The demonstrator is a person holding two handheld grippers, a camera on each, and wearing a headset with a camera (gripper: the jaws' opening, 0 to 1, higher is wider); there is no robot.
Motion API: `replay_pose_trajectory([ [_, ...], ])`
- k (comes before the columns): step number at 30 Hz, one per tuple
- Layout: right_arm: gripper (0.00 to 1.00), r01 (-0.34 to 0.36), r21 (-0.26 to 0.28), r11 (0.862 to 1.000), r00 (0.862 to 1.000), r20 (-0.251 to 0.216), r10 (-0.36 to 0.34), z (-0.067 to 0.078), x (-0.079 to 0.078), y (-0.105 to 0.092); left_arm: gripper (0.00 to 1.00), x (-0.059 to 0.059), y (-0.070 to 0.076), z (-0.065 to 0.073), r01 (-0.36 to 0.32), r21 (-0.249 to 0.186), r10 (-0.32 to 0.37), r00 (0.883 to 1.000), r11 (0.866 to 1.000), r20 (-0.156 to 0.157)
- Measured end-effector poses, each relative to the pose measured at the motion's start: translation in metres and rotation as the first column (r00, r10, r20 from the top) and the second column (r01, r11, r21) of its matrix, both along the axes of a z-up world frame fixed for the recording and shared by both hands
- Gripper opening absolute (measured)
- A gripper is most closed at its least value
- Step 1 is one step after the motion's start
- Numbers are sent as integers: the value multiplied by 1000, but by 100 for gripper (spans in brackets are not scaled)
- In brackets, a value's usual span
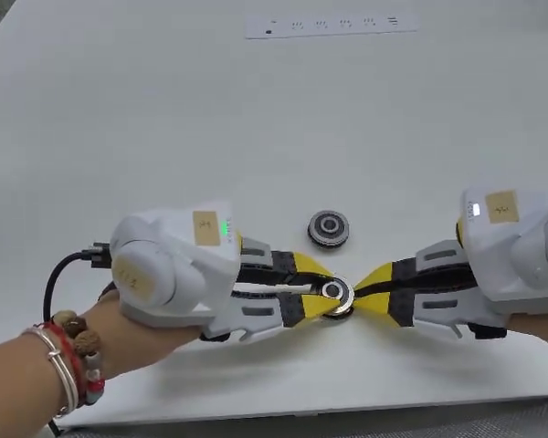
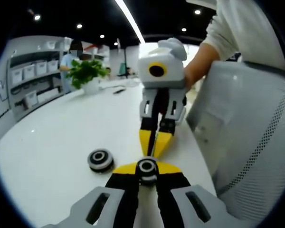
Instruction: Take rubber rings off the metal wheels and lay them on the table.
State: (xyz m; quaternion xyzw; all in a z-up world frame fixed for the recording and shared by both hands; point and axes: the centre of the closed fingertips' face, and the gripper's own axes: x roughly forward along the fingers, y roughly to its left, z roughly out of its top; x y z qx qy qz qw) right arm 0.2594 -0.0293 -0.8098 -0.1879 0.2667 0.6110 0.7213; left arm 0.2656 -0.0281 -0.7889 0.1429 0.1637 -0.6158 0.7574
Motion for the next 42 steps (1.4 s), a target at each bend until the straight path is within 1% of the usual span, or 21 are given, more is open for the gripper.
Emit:
replay_pose_trajectory([
  [3,2,18,-32,999,999,-50,-20,0,1,1,14,0,0,0,10,0,-10,1000,1000,20],
  [5,1,39,-41,998,996,-81,-43,0,1,1,14,0,0,0,10,-3,-10,1000,1000,19],
  [8,2,96,-45,994,986,-130,-101,-2,2,-1,14,0,0,0,11,0,-11,1000,1000,27],
  [13,2,97,-46,994,985,-142,-102,-2,2,-1,14,0,0,0,9,-2,-9,1000,1000,29],
  [14,2,103,-44,994,982,-152,-109,-3,3,-1,14,0,0,0,9,-2,-9,1000,1000,30],
  [15,2,117,-39,992,977,-176,-122,-3,3,-2,14,0,0,1,10,-3,-10,999,1000,31],
  [16,1,120,-34,992,975,-184,-124,-3,4,-2,14,0,0,1,14,-3,-14,999,1000,38],
  [17,0,137,-23,990,969,-202,-139,-3,5,-2,14,0,0,1,15,-3,-15,999,1000,42],
  [18,0,168,-21,986,960,-224,-168,-3,5,-2,14,0,0,1,15,-4,-14,999,1000,42],
  [19,0,163,-30,986,967,-194,-165,-5,8,-4,14,0,0,1,14,-5,-13,999,1000,43],
  [22,0,159,-30,987,969,-187,-161,-4,7,-1,14,0,0,1,15,1,-15,998,1000,53],
  [23,0,161,-31,987,969,-187,-164,-4,7,-2,14,0,0,1,14,2,-14,998,1000,54],
  [26,0,185,-26,982,960,-211,-187,-4,8,-1,14,0,0,1,12,3,-12,998,1000,57],
  [29,0,224,-15,975,945,-240,-221,-2,14,-4,14,0,0,1,11,2,-12,998,1000,56],
  [32,0,262,6,965,924,-289,-249,1,15,-5,14,0,1,1,14,-4,-14,998,1000,57],
  [34,0,278,19,960,913,-315,-258,1,15,-6,14,0,1,1,13,-5,-13,998,1000,58],
  [35,0,289,23,957,905,-333,-265,1,15,-6,14,0,1,1,13,-5,-13,998,1000,59],
  [37,0,303,27,953,893,-358,-274,1,15,-6,14,0,1,1,13,-5,-13,998,1000,61],
  [40,0,332,51,942,867,-410,-283,4,14,-5,14,0,1,1,13,-4,-12,998,1000,63],
  [41,0,339,54,939,862,-418,-287,4,14,-5,14,0,1,1,12,-3,-12,998,1000,64],
  [42,0,356,67,932,847,-444,-292,6,14,-5,14,0,1,1,12,-4,-12,998,1000,63],
])
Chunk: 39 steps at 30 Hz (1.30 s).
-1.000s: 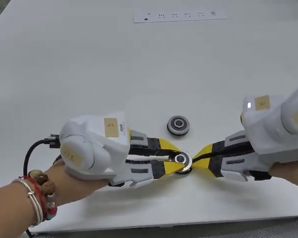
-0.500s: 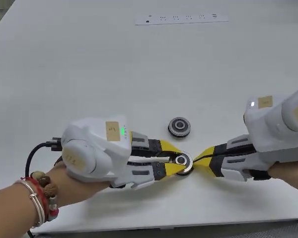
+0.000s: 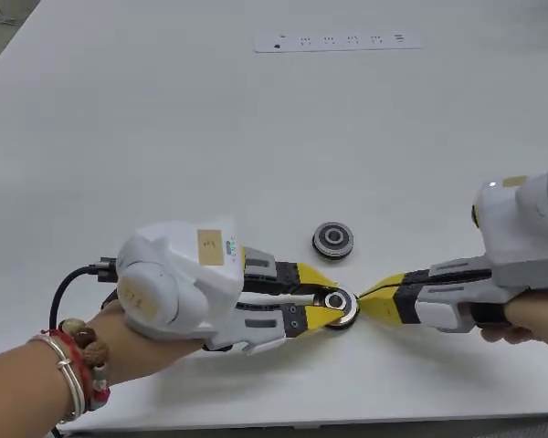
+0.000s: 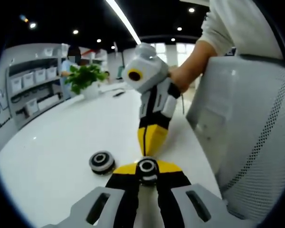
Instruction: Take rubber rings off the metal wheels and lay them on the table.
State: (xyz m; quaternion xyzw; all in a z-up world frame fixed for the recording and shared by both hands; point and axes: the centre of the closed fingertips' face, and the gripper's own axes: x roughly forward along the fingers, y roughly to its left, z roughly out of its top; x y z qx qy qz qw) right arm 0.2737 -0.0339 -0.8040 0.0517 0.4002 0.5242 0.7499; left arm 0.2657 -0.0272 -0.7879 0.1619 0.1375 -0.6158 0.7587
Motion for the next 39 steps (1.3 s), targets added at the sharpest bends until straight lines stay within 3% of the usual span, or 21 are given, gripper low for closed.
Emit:
replay_pose_trajectory([
  [5,0,43,69,997,997,-73,-38,7,0,3,14,0,0,0,2,1,-2,1000,1000,4],
  [8,0,50,76,996,996,-79,-44,7,-1,4,14,0,0,0,1,-1,-1,1000,1000,5],
  [31,0,7,89,996,999,-37,-4,15,-4,12,14,0,0,-1,-2,-1,2,1000,1000,2],
  [37,0,-10,125,992,999,-30,14,24,-6,18,14,0,0,-1,0,1,0,1000,1000,6],
  [39,0,-9,98,995,1000,-13,11,22,-2,17,14,1,0,-1,-1,2,1,1000,1000,5],
])
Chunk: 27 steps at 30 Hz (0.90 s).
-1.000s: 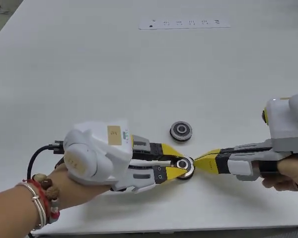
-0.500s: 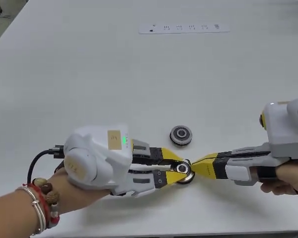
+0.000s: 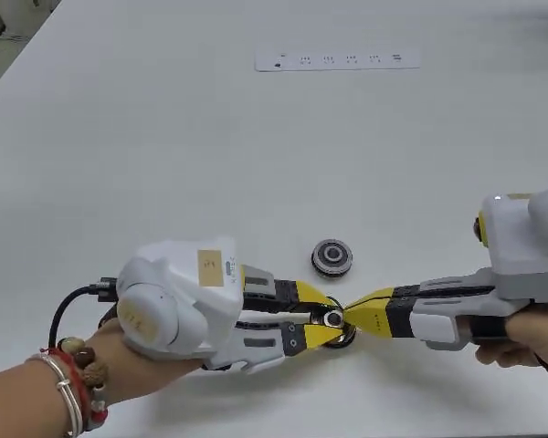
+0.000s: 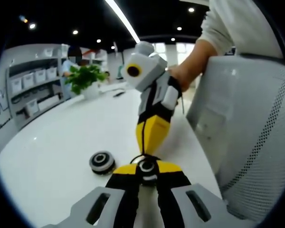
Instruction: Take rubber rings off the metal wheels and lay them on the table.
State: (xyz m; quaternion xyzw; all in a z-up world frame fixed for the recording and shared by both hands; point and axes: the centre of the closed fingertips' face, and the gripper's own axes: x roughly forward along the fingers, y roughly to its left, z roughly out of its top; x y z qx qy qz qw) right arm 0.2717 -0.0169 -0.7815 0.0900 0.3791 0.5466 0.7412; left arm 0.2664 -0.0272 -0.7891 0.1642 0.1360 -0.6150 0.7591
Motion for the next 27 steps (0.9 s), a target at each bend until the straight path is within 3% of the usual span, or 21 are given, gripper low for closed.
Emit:
replay_pose_trajectory([
  [11,0,6,-17,1000,1000,-1,-6,-5,1,-3,14,0,0,0,-7,3,7,1000,1000,-7],
  [18,0,9,-29,1000,1000,1,-9,-7,2,-5,14,1,-1,1,-8,48,10,999,999,-41],
  [21,0,8,-28,1000,1000,5,-8,-6,3,-5,16,1,1,6,5,53,-2,999,999,-53],
  [25,0,4,-34,999,1000,9,-3,-5,3,-5,20,2,3,17,16,48,-14,999,999,-40],
  [27,0,3,-35,999,1000,11,-2,-4,2,-6,23,-1,4,19,29,52,-25,998,998,-59],
])
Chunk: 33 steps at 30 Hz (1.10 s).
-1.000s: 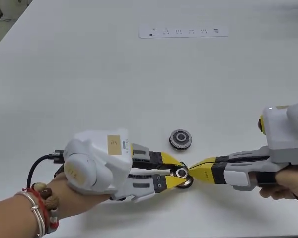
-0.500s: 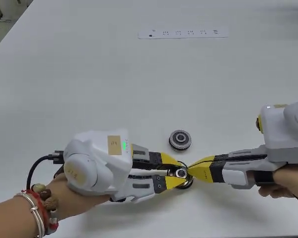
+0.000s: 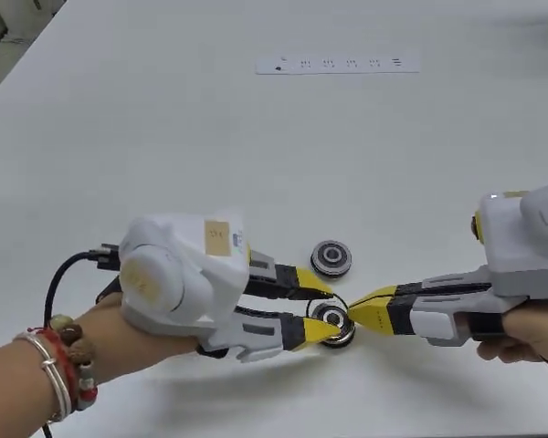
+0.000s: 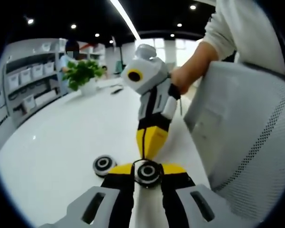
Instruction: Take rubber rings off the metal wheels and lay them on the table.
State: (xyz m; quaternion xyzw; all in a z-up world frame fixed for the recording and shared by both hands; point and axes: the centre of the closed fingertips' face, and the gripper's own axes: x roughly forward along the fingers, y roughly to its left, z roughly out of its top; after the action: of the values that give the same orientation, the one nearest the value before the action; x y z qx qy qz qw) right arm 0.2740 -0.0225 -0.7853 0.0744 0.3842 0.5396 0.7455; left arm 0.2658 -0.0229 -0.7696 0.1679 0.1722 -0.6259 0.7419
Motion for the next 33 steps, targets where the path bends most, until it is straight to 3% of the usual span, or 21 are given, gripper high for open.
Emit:
replay_pose_trajectory([
  [2,0,-4,-3,1000,1000,9,4,2,0,0,29,-4,2,4,9,4,-8,1000,1000,-19],
  [12,0,-12,-17,1000,999,38,13,13,-3,-5,52,-6,19,28,-16,-3,16,1000,1000,19],
  [19,0,-8,-19,1000,998,61,10,24,-3,-8,67,-9,41,39,-56,18,55,997,998,52],
  [33,0,-9,-18,1000,996,94,10,44,-9,-9,78,-18,85,58,-196,-14,196,979,981,59],
])
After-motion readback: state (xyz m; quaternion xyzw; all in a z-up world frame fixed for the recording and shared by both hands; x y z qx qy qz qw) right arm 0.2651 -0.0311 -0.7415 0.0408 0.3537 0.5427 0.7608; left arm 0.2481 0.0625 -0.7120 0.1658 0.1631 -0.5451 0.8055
